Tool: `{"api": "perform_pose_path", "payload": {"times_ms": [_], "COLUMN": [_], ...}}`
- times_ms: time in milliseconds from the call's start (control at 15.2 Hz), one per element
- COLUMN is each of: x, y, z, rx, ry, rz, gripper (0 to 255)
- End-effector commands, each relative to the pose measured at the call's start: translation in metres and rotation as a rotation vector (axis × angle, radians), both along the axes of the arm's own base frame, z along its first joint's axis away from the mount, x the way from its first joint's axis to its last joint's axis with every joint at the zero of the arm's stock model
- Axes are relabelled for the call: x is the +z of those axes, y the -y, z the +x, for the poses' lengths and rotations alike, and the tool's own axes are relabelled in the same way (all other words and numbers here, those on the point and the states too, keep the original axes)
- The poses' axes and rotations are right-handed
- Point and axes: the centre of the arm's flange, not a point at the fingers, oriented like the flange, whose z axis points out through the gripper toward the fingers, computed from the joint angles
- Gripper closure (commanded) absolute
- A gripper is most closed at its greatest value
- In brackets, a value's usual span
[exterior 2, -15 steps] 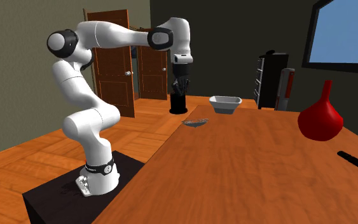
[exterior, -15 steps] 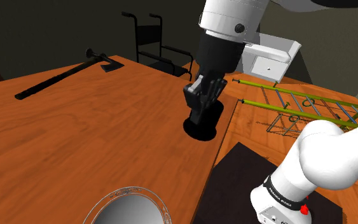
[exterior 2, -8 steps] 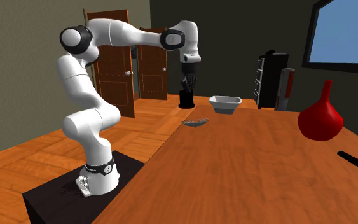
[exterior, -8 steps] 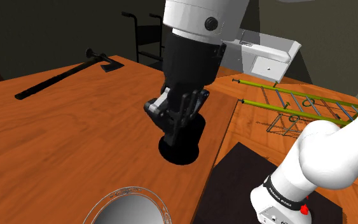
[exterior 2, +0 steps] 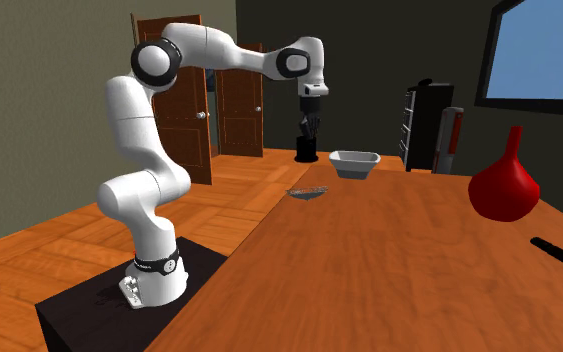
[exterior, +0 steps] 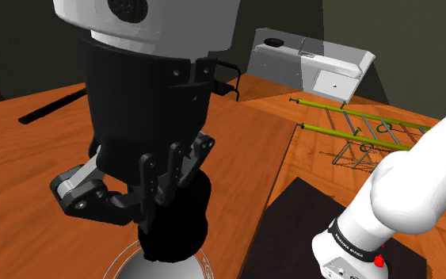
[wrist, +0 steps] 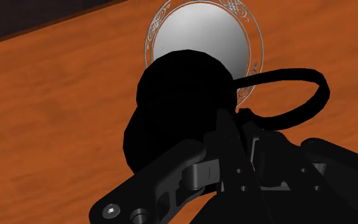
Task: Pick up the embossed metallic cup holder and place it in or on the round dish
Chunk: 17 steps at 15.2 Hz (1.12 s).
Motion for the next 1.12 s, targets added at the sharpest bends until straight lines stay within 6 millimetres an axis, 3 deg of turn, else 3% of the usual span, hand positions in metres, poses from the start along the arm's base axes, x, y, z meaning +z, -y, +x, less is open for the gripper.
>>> {"api": "perform_pose_path", "payload": {"times_ms": [0,1056], "x": [0.000,-0.086], "y": [-0.017,-0.017], "z": [-0.003,-0.003], "rx": [-0.004,-0.004], "ry": [0.001,0.001], "rz": [0.003,0.003], "gripper": [255,255]}}
